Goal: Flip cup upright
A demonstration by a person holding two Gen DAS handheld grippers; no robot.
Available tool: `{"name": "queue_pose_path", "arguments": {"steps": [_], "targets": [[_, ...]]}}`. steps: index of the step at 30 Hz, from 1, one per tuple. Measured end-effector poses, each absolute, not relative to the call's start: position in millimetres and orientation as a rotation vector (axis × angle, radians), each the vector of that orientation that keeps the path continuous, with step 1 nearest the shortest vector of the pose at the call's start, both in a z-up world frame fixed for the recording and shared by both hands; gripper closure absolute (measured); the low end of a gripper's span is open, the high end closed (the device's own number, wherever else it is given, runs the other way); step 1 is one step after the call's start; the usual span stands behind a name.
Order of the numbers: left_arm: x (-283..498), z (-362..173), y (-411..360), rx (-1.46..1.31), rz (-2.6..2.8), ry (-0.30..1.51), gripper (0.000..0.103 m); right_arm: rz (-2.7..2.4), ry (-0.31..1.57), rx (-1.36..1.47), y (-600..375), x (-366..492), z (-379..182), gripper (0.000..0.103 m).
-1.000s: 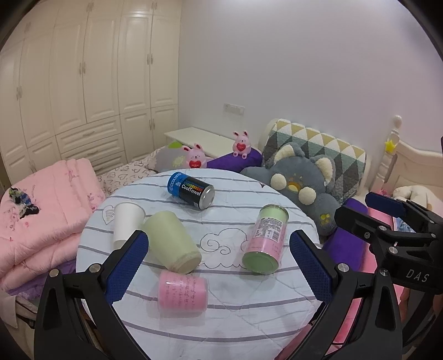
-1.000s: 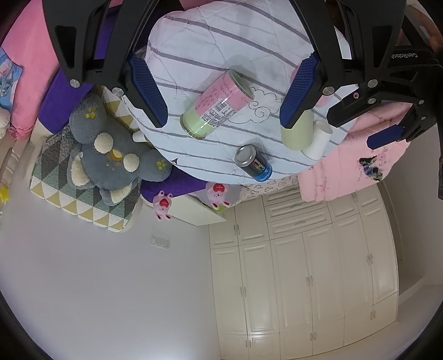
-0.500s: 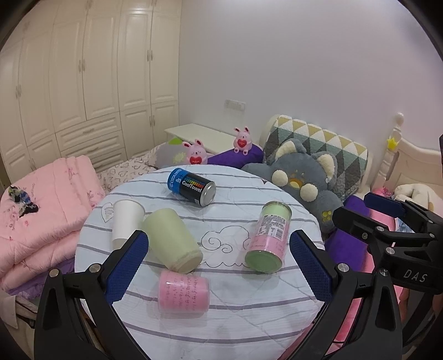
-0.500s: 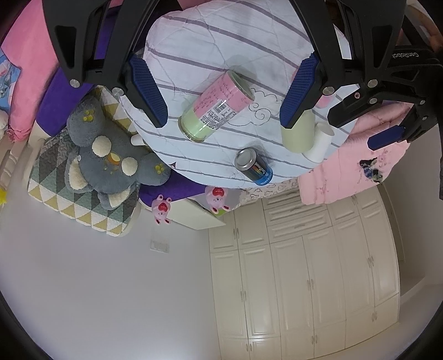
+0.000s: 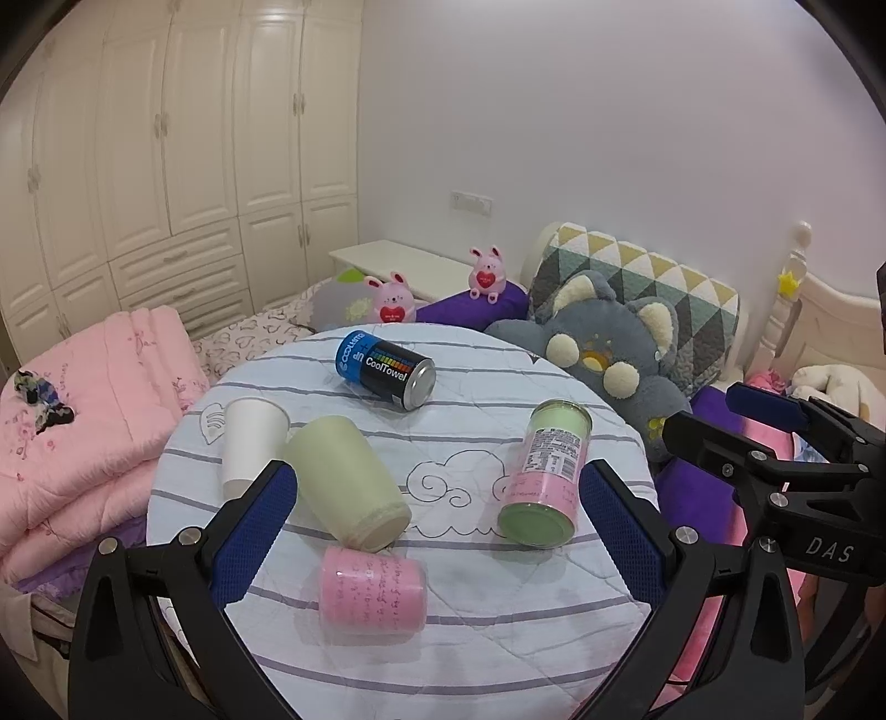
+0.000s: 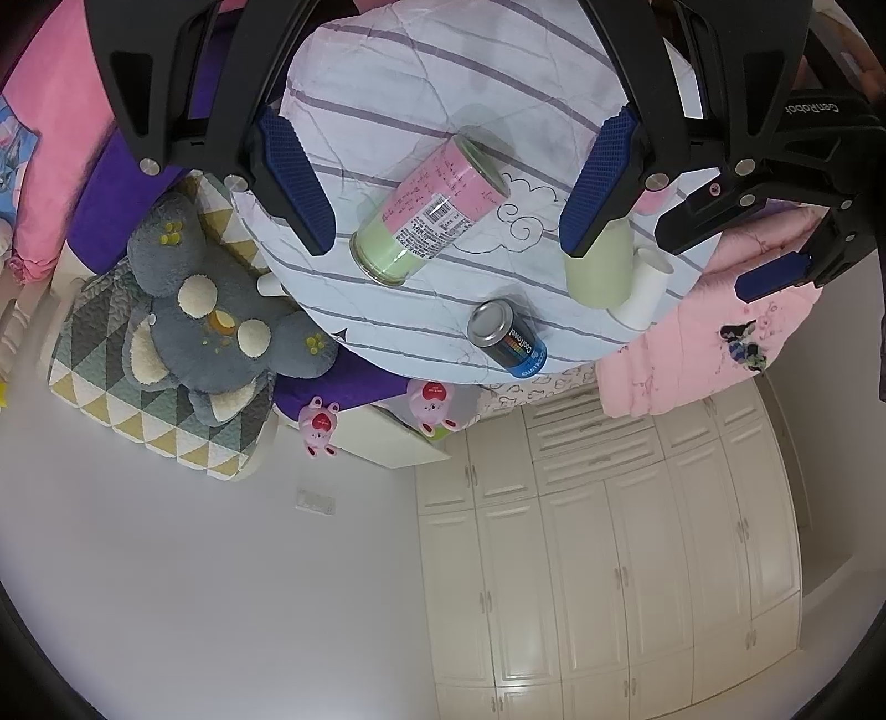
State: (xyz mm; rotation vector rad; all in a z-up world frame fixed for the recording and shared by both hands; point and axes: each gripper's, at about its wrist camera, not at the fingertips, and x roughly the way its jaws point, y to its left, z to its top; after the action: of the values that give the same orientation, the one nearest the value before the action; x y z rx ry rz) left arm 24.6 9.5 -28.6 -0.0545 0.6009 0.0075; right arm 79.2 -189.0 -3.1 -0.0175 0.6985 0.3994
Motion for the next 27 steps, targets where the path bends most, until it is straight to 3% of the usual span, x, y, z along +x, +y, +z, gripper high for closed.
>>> {"name": "queue_pose_path", "arguments": {"steps": [27], "targets": [[48.9, -51.0, 40.4, -0.087, 0.039, 0.671, 0.000, 0.403, 0.767, -0.034, -172.0, 110.0, -18.5, 0.019]]}}
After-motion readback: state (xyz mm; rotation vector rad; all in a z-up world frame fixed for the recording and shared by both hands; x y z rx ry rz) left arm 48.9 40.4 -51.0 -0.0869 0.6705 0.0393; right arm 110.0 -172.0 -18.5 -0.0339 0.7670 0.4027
